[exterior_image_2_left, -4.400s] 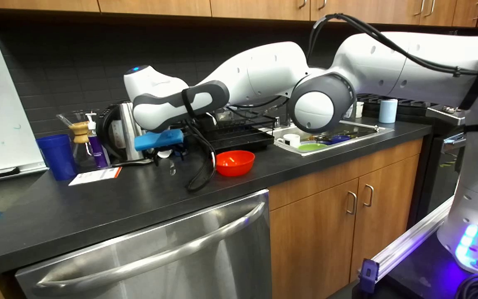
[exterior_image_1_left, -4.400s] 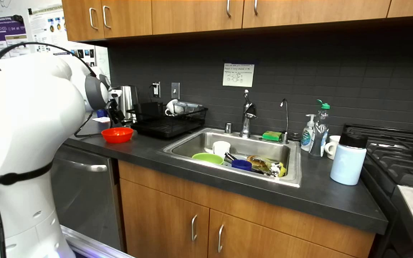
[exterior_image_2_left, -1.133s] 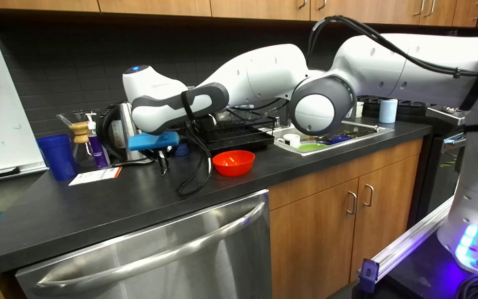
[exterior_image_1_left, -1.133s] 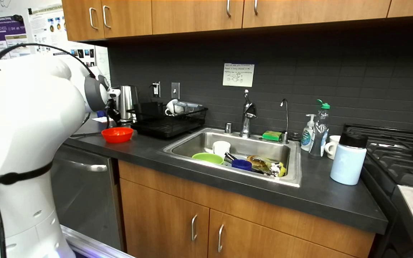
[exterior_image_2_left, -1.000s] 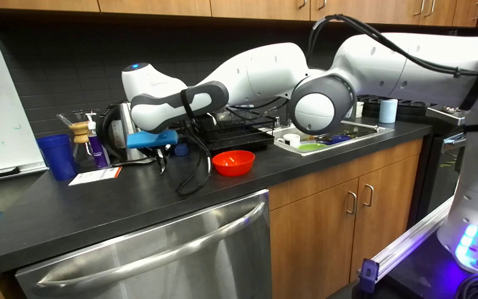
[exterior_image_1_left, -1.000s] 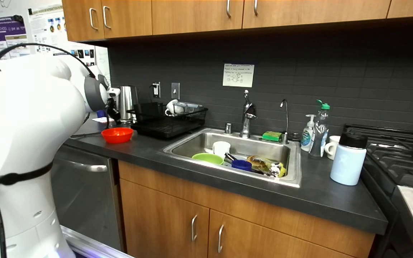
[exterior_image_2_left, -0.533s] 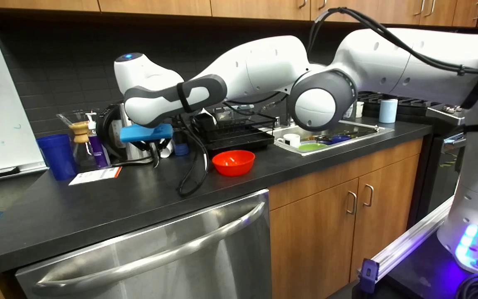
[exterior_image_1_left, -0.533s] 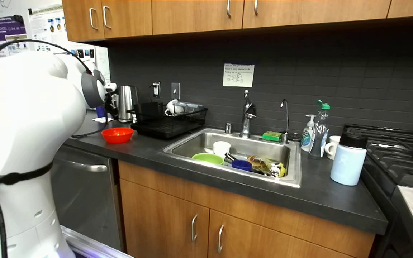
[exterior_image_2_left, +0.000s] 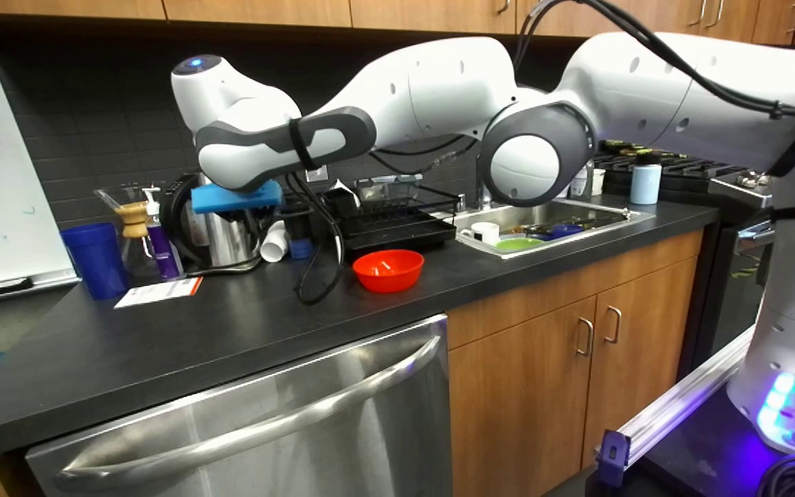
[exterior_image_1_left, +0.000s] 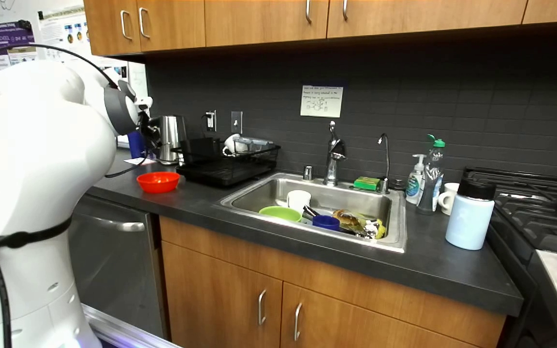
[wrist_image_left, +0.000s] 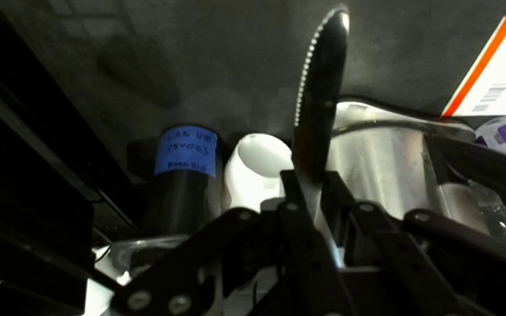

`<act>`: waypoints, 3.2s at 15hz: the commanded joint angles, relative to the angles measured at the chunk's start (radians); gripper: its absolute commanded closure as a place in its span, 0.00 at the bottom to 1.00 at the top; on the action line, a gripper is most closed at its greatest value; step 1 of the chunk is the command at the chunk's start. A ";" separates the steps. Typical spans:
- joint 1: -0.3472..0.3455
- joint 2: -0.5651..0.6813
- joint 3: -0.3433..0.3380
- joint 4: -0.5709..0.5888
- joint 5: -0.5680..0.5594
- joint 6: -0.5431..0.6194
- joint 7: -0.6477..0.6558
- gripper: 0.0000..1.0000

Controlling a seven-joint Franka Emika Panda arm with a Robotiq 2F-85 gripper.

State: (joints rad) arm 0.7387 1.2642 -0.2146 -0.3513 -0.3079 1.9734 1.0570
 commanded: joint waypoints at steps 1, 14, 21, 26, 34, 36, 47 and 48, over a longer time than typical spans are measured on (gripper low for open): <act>0.011 -0.042 -0.047 0.000 -0.039 -0.013 0.041 0.96; -0.033 -0.095 -0.179 0.000 -0.168 -0.098 0.277 0.96; -0.046 -0.105 -0.227 0.000 -0.234 -0.182 0.354 0.96; -0.057 -0.102 -0.240 0.000 -0.268 -0.258 0.390 0.96; -0.059 -0.088 -0.232 -0.010 -0.282 -0.343 0.400 0.96; -0.056 -0.081 -0.230 -0.014 -0.283 -0.356 0.402 0.96; -0.040 -0.037 -0.233 -0.013 -0.317 -0.374 0.401 0.96; -0.038 -0.036 -0.233 -0.013 -0.323 -0.378 0.401 0.96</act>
State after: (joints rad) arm 0.6958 1.2240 -0.4487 -0.3702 -0.6027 1.6199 1.4467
